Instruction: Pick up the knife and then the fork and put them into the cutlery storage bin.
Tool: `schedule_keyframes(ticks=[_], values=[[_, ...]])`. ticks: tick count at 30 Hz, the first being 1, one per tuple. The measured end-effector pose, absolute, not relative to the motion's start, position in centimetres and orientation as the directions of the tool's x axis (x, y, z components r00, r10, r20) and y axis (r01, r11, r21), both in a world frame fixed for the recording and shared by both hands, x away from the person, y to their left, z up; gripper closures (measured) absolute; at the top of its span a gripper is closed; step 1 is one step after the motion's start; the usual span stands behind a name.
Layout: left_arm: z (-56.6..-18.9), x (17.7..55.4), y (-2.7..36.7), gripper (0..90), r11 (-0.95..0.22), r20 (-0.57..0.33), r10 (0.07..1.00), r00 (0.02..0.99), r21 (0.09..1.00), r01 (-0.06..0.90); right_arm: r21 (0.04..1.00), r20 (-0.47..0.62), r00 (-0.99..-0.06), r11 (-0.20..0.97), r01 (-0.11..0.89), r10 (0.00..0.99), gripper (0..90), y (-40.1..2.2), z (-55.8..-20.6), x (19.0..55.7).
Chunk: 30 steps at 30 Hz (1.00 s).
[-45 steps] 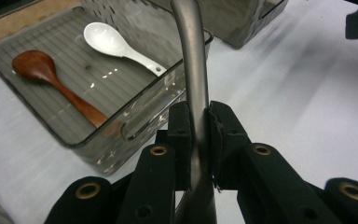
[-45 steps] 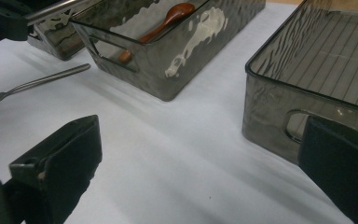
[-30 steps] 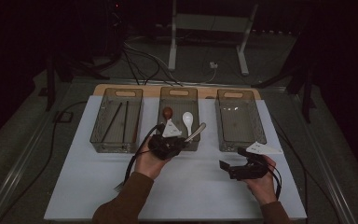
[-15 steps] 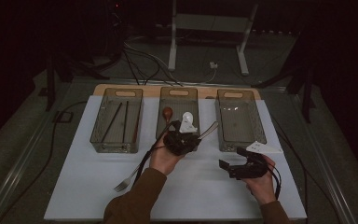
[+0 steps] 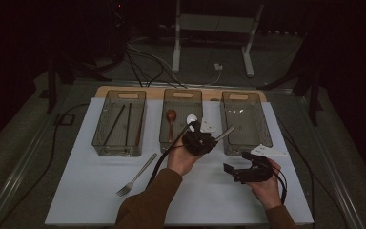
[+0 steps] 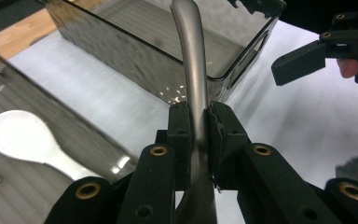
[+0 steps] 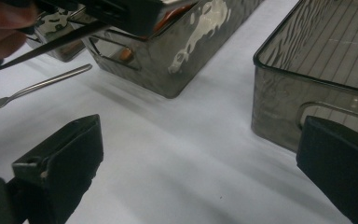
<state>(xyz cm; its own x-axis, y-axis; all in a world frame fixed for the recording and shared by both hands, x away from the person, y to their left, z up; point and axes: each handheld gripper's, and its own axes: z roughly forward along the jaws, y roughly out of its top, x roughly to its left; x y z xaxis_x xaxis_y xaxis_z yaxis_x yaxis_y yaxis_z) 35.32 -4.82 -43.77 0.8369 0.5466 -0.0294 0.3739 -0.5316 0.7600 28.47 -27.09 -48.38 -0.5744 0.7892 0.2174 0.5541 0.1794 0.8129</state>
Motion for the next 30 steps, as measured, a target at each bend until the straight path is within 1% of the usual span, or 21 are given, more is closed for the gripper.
schedule_keyframes(ticks=[6, 12, 30], values=[[-43.9, 36.0, -6.3, 81.4, -0.542, -0.028, 0.539, 0.842, 0.754, 0.372, 0.809, 0.214, -0.571, 0.184, 0.559, 0.793, 0.9, -27.1, -48.5, 28.5], [-44.2, 36.5, -7.3, 81.4, -0.525, -0.051, 0.543, 0.838, 0.758, 0.387, 0.807, 0.215, -0.570, 0.184, 0.561, 0.793, 0.9, -27.1, -48.6, 28.5], [-44.2, 37.7, -8.5, 81.4, -0.468, -0.104, 0.557, 0.824, 0.780, 0.415, 0.812, 0.228, -0.564, 0.165, 0.560, 0.793, 0.8, -27.6, -48.4, 28.5]])
